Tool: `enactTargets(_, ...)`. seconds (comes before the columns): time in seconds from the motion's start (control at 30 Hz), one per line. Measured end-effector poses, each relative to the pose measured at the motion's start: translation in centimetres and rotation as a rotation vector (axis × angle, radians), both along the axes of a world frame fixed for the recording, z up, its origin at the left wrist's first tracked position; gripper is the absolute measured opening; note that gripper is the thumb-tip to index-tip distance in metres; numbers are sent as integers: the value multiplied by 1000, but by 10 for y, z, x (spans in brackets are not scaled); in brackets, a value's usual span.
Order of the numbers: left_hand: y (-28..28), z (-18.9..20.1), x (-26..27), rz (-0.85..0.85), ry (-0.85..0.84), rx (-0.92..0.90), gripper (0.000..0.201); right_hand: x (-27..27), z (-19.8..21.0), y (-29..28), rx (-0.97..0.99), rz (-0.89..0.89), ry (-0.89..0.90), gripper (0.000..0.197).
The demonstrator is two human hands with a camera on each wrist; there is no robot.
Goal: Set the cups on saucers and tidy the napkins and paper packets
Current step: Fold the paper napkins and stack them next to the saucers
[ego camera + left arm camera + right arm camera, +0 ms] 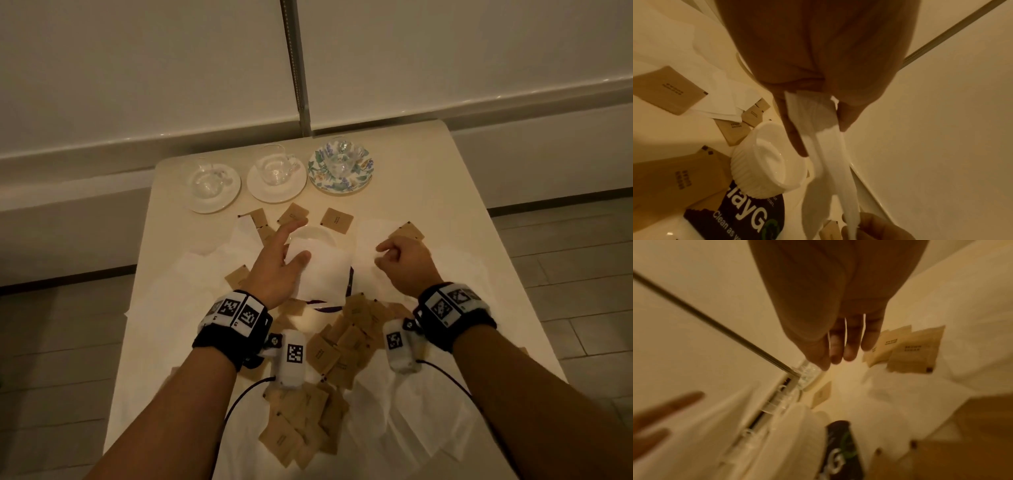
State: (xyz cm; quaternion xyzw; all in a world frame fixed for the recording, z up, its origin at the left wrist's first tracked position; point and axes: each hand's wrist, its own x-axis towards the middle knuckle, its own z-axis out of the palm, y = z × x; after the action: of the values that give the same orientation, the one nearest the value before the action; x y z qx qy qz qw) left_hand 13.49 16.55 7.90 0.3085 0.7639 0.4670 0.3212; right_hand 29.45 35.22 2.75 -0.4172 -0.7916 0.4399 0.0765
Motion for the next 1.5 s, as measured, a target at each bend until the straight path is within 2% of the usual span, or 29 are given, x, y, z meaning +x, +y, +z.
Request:
enactTargets(0.07,8,-4,0,-7,70,-13,43,-12,-14,19,143,96,-193,26)
enactTargets(0.17,17,-11,0,53,45,-21,40,-29,-30,35,369,346,-511,50)
enactTargets(0.27,19,-18,-3,102,84,-51,36,-40,-43,40,509,461,-604,57)
enactTargets(0.37,20,-21,-7,158,103,-45,28,-44,-52,40,559,436,-527,40)
enactTargets(0.47,21,-22,-8,198,102,-53,18,-43,-53,34,491,422,-477,29)
enactTargets(0.63,24,-18,-2,222,109,-60,13,-39,-41,30,171,203,-92,18)
enactTargets(0.77,25,-12,-1,252,139,-55,23,-32,-14,27,-86,69,134,15)
enactTargets(0.83,26,-8,-5,280,174,-61,32,-29,1,25,-151,30,215,13)
enactTargets(0.93,32,3,-14,311,189,-20,34,-26,18,22,-226,-6,307,9)
enactTargets(1.03,37,15,-21,253,209,33,36,-21,28,21,-275,-18,301,6)
enactTargets(1.17,51,21,-24,136,214,26,34,-13,27,25,-193,54,148,16)
enactTargets(1.23,62,22,-22,35,210,27,40,-9,27,28,-147,97,68,9)
enactTargets(1.33,75,25,-18,-31,122,74,51,-11,30,36,-104,142,0,42)
enactTargets(1.37,79,25,-17,-37,85,98,54,-14,33,40,-119,128,15,44)
enactTargets(1.43,88,24,-16,-40,37,141,57,-18,39,48,-176,117,88,28)
enactTargets(1.5,98,21,-17,-32,24,159,58,-19,43,55,-236,102,187,20)
